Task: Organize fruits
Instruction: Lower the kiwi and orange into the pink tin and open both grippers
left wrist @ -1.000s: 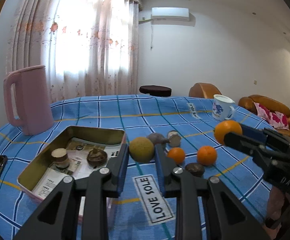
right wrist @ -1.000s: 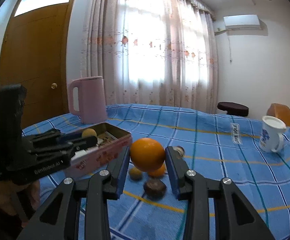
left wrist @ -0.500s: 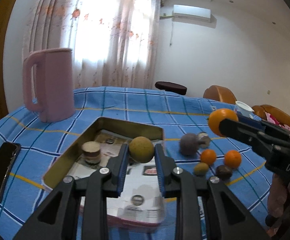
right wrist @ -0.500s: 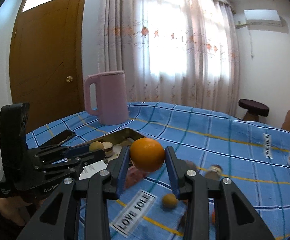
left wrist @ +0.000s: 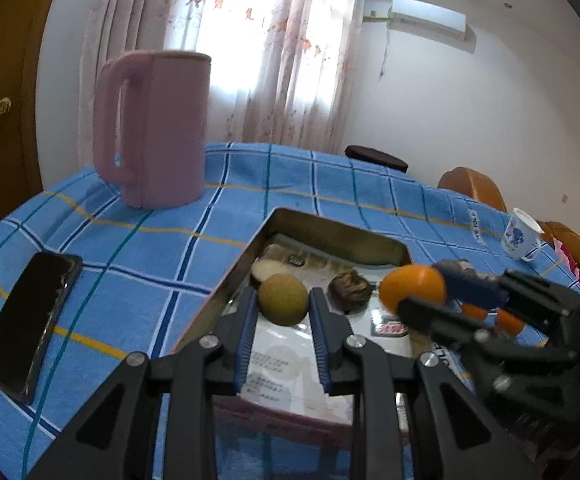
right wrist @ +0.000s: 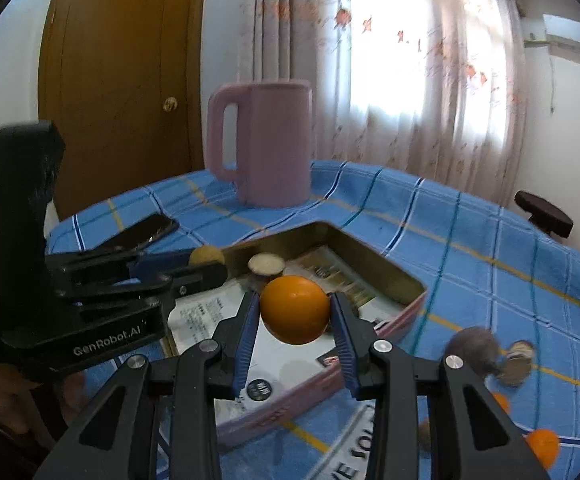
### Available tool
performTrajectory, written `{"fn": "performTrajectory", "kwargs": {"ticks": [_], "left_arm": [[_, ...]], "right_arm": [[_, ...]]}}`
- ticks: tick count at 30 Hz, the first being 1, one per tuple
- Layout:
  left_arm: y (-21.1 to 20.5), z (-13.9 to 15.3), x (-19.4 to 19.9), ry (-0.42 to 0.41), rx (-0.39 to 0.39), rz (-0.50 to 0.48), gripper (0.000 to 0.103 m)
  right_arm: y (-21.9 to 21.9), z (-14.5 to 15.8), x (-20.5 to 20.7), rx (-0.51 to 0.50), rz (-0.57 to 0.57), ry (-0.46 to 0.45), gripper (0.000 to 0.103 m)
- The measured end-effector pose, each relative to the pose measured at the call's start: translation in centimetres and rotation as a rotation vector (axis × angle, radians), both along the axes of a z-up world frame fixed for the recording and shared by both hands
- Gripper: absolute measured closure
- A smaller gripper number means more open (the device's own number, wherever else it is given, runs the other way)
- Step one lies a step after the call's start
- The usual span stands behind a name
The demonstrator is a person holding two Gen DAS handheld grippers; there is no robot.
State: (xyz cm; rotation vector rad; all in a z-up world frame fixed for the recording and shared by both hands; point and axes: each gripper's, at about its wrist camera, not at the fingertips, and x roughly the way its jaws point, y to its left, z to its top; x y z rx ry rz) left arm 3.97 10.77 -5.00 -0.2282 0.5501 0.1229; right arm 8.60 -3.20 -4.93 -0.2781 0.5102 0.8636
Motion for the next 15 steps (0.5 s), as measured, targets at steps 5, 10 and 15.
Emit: {"fn": "performTrajectory", "kwargs": {"ticks": [5, 10, 15], "left_arm": [[0.7, -0.5, -0.1, 0.02, -0.018, 0.005, 0.076], [0.9, -0.6, -0.4, 0.019, -0.019, 0.016, 0.068], [0.6, 0.4, -1.5, -0.034, -0.02, 0.04, 0.031]], "right_arm": [[1.6, -1.2, 0.5, -0.037, 0.011, 0.069, 0.065], [2.3, -2.0, 0.7, -0.078, 0.011, 0.12, 0.059], [0.1, -1.0, 0.3, -0.034, -0.028, 0.1, 0.044]]}}
